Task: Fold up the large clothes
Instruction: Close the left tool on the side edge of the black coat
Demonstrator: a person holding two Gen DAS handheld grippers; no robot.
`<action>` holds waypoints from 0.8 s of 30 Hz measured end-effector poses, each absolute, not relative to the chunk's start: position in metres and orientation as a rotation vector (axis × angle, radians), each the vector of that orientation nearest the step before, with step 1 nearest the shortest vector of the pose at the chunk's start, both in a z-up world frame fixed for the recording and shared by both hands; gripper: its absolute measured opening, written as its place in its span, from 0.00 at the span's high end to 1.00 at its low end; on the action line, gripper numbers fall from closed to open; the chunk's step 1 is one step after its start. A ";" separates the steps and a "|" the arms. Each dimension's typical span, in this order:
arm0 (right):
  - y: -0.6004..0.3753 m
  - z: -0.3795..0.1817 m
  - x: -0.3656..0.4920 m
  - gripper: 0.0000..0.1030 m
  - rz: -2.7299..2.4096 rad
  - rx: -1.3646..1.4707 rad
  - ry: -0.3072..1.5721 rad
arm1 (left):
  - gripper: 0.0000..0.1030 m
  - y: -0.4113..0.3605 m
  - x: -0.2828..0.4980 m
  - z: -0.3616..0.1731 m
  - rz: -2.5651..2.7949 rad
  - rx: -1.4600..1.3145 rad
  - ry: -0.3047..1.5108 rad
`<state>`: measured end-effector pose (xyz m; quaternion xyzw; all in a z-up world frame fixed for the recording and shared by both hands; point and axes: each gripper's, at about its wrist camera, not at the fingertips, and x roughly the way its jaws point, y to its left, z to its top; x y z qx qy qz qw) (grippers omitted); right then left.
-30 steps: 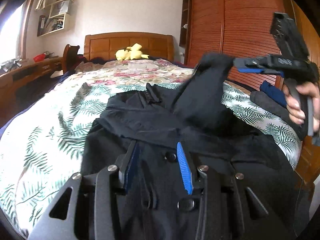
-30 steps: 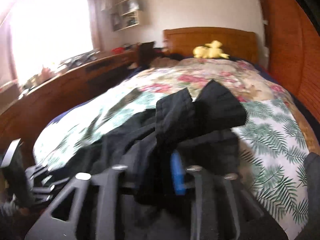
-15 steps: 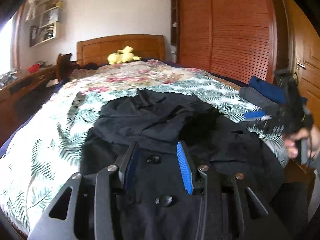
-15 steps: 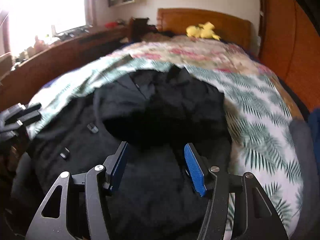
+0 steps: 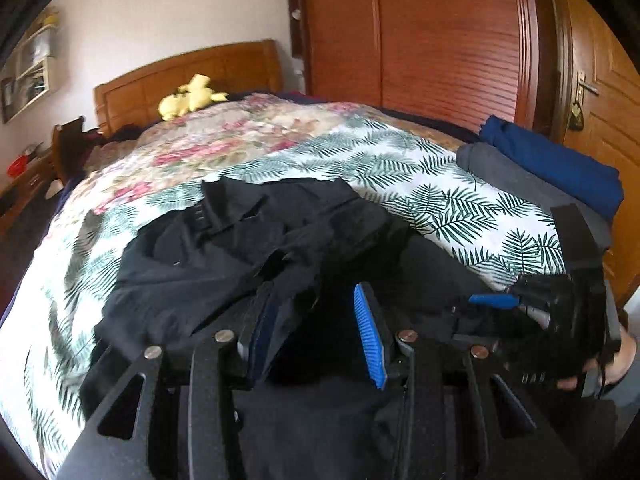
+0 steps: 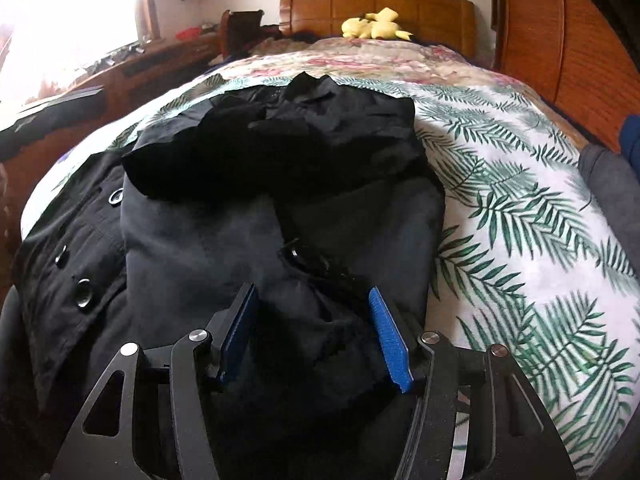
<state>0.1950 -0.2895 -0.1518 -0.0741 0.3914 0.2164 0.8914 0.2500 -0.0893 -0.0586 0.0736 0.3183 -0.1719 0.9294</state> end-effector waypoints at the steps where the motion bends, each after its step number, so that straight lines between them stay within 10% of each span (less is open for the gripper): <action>1: -0.289 -0.154 0.195 0.43 0.453 -0.144 0.814 | 0.63 -0.095 0.258 -0.059 -0.358 0.161 0.664; 24: -0.307 -0.111 0.159 0.42 0.418 -0.116 0.725 | 0.63 -0.177 0.351 -0.120 -0.358 0.354 0.950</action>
